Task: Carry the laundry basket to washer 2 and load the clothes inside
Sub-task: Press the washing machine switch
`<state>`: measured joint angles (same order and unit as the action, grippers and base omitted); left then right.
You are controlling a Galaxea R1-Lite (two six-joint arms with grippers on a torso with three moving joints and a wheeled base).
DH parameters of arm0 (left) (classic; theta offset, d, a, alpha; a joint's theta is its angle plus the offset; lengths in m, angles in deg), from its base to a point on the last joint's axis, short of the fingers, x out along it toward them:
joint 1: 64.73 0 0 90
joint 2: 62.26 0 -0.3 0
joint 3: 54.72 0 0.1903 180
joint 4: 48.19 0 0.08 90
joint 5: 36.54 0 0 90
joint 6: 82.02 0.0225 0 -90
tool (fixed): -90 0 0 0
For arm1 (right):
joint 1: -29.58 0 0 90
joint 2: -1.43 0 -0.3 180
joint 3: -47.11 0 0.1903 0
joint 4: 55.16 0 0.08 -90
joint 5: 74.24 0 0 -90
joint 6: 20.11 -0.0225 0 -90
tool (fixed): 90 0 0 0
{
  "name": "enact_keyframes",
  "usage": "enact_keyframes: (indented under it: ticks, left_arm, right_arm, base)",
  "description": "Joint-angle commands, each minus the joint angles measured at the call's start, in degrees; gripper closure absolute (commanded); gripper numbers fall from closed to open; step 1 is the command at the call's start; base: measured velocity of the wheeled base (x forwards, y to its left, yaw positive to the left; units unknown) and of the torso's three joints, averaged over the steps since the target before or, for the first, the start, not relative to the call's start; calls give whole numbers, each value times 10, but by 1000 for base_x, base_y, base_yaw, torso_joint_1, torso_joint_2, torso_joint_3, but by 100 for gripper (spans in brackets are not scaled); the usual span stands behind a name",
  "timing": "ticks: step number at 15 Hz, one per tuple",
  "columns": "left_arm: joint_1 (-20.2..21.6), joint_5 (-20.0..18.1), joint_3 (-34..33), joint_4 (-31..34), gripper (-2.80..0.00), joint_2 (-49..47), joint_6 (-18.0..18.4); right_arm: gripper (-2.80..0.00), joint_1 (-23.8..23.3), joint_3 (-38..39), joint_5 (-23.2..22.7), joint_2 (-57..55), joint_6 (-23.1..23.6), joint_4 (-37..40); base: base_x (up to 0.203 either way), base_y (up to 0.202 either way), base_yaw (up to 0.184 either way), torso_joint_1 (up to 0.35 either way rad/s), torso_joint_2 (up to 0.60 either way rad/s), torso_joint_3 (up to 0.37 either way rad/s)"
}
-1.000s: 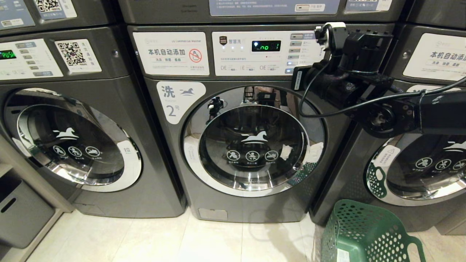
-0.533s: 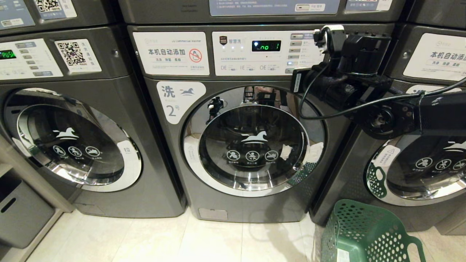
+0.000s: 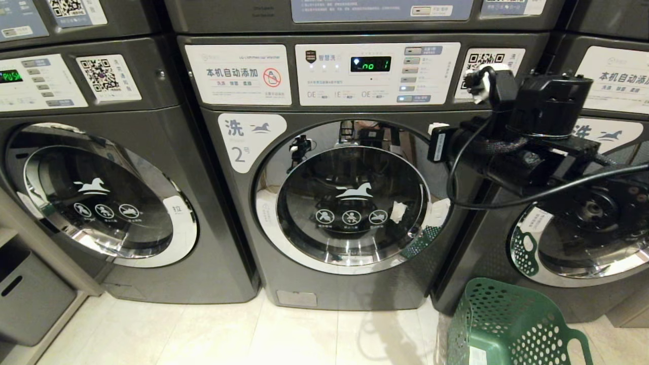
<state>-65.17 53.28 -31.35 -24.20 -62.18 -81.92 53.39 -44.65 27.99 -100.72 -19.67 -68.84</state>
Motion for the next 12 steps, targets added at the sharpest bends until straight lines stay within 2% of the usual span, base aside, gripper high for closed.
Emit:
enact_keyframes:
  ticks: [1, 6, 12]
  left_arm:
    - [0, 0, -1, 0, 0, 1, 0]
    - [0, 0, -1, 0, 0, 1, 0]
    - [0, 0, -1, 0, 0, 1, 0]
  right_arm:
    - [0, 0, 42, 1, 47, 0, -12]
    - [0, 0, 43, 1, 52, -10, -31]
    - [0, 1, -63, 1, -6, -4, -27]
  base:
    - [0, 0, 0, 0, 0, 0]
    - [0, 0, 0, 0, 0, 0]
    - [0, 0, 0, 0, 0, 0]
